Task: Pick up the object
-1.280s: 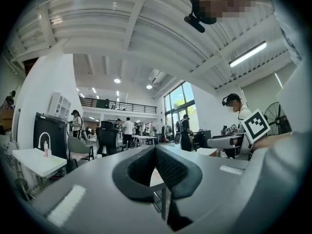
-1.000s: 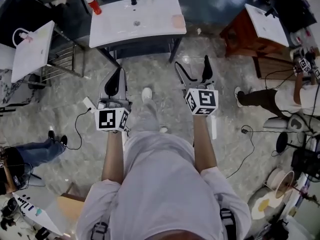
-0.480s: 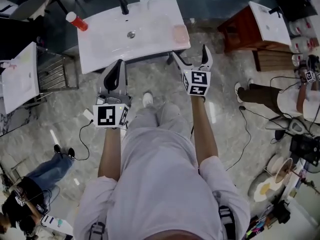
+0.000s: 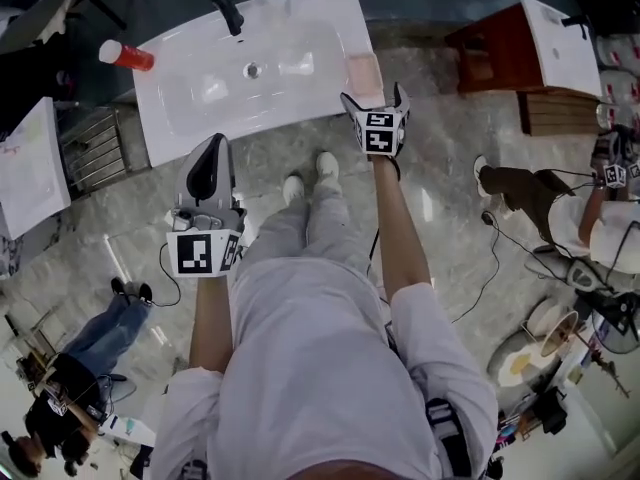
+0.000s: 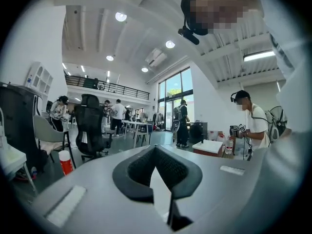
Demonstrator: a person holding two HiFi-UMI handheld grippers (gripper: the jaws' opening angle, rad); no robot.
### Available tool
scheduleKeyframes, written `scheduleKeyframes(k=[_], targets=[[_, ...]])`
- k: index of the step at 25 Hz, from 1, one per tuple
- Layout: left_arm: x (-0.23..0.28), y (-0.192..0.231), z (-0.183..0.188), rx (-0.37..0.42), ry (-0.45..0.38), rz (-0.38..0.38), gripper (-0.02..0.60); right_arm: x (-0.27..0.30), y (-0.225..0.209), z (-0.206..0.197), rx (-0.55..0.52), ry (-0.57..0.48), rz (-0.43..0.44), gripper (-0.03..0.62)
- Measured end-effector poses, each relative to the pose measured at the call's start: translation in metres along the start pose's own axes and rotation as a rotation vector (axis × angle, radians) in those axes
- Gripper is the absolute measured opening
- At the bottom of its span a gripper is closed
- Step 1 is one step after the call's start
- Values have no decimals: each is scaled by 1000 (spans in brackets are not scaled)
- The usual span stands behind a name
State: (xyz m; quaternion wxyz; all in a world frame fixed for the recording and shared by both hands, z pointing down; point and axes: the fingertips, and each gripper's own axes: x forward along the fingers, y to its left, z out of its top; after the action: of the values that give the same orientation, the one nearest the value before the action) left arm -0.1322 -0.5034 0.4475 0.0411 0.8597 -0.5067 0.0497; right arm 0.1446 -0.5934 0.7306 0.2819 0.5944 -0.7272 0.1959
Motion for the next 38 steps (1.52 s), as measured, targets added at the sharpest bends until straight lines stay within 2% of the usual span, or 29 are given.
scheduleKeyframes(k=[3, 10, 15, 18, 23, 28, 33, 38], targets=[[14, 4, -1, 2, 25, 25, 0, 36, -14, -15, 31, 78, 24, 563], [50, -2, -1, -1, 50, 21, 0, 81, -18, -42, -60, 282, 75, 574], [66, -7, -3, -17, 54, 17, 0, 90, -15, -53, 25, 317, 97, 565], [67, -7, -1, -18, 49, 20, 0, 89, -14, -52, 54, 326, 95, 501], [63, 2, 2, -20, 35, 34, 0, 86, -15, -51, 66, 345, 90, 455], [55, 12, 6, -18, 22, 48, 0, 72, -8, -41, -41, 309, 80, 443], [48, 17, 9, -14, 2, 53, 0, 54, -7, -6, -3, 153, 61, 443], [43, 11, 20, -5, -31, 44, 0, 23, -5, 61, 28, -27, 61, 443]])
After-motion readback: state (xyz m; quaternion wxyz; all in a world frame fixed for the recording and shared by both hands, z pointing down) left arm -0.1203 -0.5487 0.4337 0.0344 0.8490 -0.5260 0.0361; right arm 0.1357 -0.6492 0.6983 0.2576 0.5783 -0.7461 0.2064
